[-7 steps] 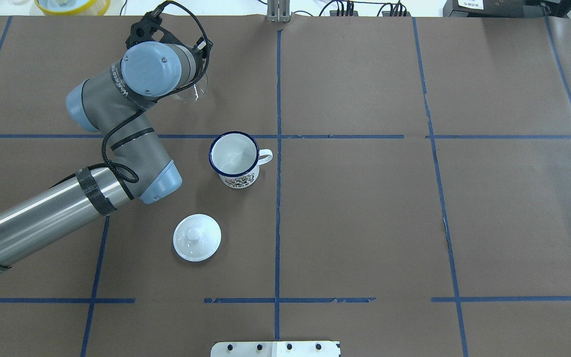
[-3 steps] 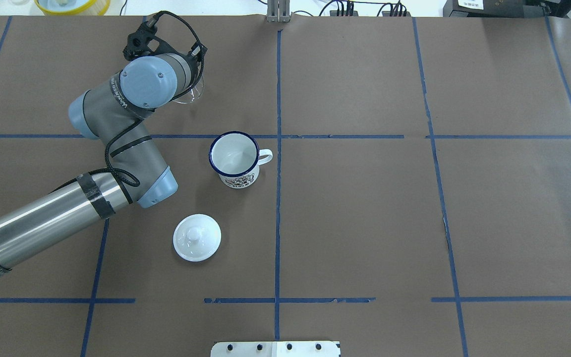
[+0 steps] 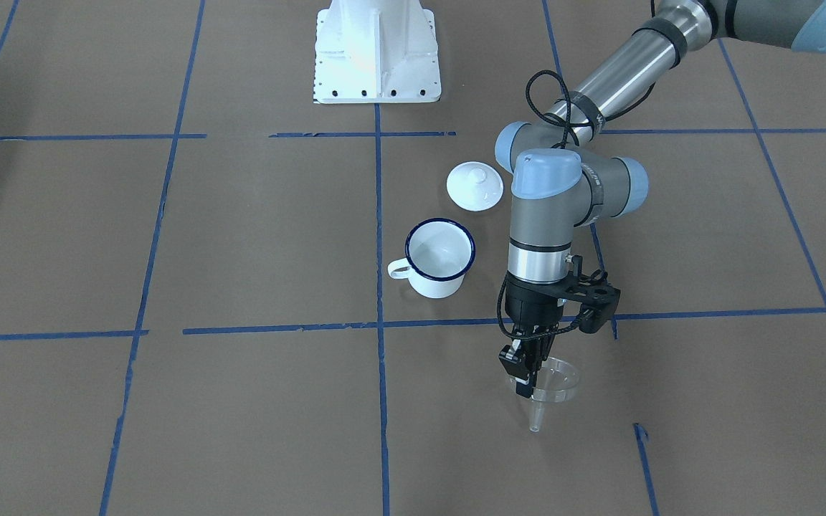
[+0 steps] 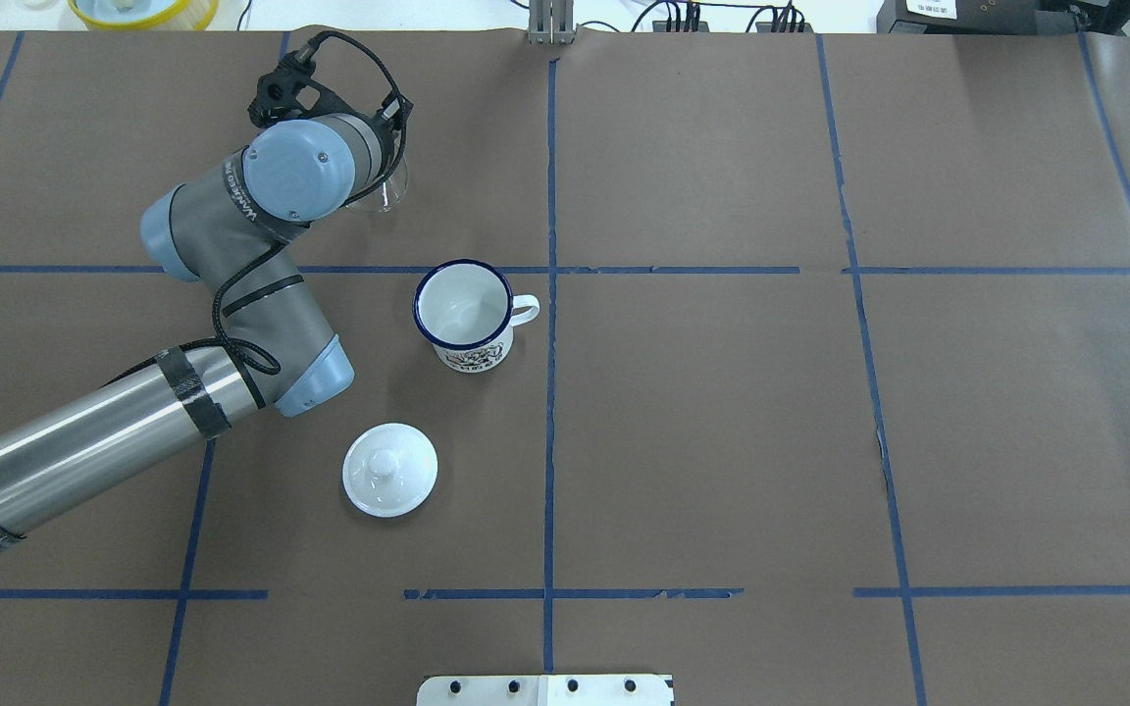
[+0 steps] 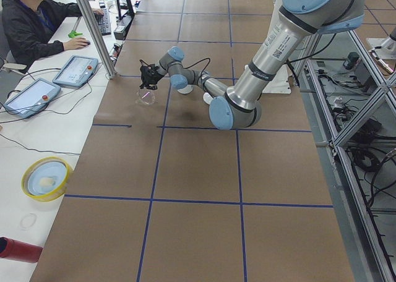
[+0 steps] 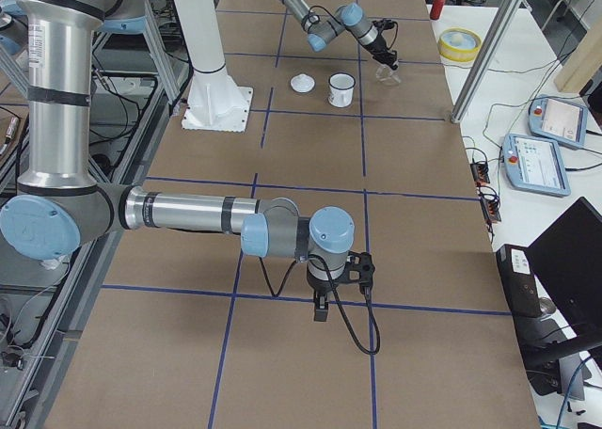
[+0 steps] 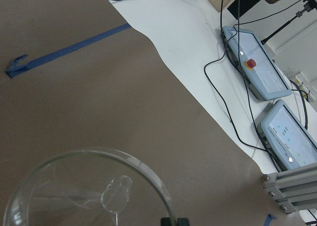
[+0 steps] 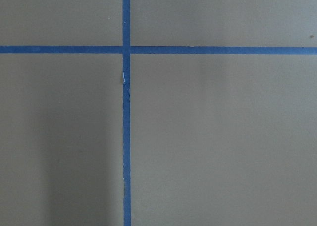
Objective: Remove funnel from cup
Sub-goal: 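Carry the funnel farther from the robot and release it on the table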
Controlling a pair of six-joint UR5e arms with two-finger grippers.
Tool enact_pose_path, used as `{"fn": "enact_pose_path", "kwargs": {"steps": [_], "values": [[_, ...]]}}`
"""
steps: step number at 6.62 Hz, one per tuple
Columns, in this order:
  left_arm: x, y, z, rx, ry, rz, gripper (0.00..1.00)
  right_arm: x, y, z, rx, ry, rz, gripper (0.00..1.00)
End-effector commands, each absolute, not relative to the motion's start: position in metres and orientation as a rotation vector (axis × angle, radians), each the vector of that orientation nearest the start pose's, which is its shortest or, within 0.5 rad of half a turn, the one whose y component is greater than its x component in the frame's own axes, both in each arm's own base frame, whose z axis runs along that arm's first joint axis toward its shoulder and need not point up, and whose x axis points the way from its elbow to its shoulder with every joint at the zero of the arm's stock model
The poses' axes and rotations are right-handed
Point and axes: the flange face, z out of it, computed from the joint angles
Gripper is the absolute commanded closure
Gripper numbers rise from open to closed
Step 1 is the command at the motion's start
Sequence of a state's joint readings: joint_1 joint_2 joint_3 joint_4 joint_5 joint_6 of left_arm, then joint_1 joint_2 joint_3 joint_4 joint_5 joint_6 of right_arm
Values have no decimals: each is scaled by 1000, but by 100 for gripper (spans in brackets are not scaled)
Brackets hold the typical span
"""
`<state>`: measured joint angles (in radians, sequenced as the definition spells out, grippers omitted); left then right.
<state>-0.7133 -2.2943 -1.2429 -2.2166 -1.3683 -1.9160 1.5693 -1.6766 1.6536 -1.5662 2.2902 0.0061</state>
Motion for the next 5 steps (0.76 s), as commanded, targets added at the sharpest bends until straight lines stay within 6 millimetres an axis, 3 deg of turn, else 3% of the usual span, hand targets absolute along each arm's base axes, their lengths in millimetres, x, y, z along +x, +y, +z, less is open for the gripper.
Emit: {"fn": "enact_pose_path", "kwargs": {"steps": [1,2,3,4,5], "values": [[489,-624,292,391,1040,-1055,55,67,-446,671,-20,-719,11,0],[484,-626,289,421,1033,-1011,44,67,-446,671,-20,-719,11,0],[472,-623,265,458,1048,-938,0,67,-446,671,-20,-719,11,0],[444,-621,234,413,1068,-841,0,67,-446,671,-20,-719,11,0],[411,-598,199,348,1025,-742,0,67,-446,671,-20,-719,11,0]]}}
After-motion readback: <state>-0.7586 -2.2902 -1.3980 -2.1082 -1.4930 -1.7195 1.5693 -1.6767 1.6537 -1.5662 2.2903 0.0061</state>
